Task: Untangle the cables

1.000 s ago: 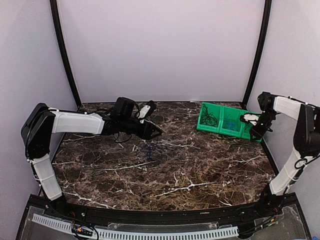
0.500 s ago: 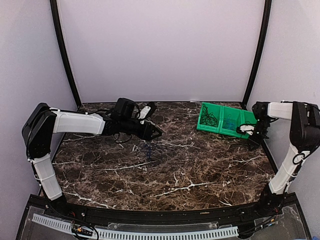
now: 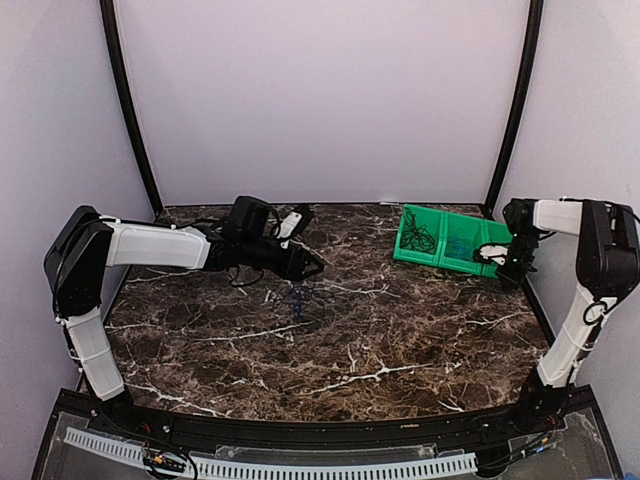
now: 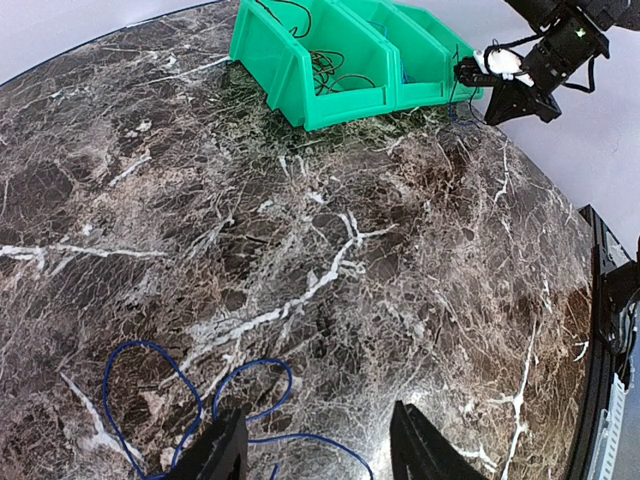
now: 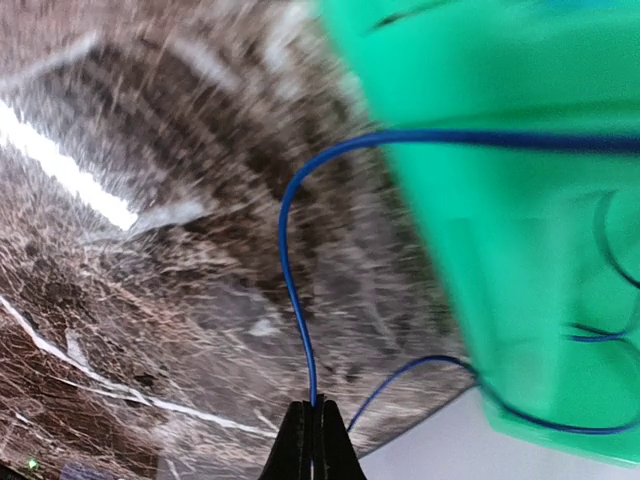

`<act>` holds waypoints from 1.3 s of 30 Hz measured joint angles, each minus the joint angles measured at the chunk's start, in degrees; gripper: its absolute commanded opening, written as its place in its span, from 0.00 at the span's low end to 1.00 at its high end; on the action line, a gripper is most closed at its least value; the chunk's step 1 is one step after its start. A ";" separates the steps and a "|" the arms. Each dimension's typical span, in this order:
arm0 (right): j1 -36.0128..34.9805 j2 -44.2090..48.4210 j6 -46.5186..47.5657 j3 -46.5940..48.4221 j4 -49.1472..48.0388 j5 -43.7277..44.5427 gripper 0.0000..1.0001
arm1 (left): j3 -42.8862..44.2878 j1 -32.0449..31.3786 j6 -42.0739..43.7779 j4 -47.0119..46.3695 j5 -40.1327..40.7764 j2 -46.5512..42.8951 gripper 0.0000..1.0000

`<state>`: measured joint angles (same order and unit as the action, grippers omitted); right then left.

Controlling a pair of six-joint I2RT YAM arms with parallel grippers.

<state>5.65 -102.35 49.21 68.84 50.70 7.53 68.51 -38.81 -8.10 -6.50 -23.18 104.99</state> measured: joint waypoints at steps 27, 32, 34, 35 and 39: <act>2.95 -16.39 -6.75 27.96 -1.05 2.93 0.00 | 0.00 0.00 -0.02 0.00 -0.02 0.02 0.52; 2.95 -16.39 -8.24 27.80 -0.70 1.49 0.15 | 0.00 0.00 -0.02 0.00 -0.13 0.26 0.52; 2.95 -16.17 -8.79 27.50 -0.04 1.07 0.27 | 0.00 0.00 -0.02 0.04 -0.13 0.44 0.52; 2.95 -15.98 -9.01 27.45 0.74 0.83 0.30 | 0.00 0.00 -0.02 0.04 -0.13 0.44 0.51; 2.95 -13.51 -10.16 27.78 5.20 -0.44 0.47 | 0.00 0.00 0.04 0.09 -0.13 0.46 0.52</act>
<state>8.60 -115.85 39.05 96.62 55.90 7.09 68.51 -38.81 -8.05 -6.42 -23.31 105.45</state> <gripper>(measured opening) 0.363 0.516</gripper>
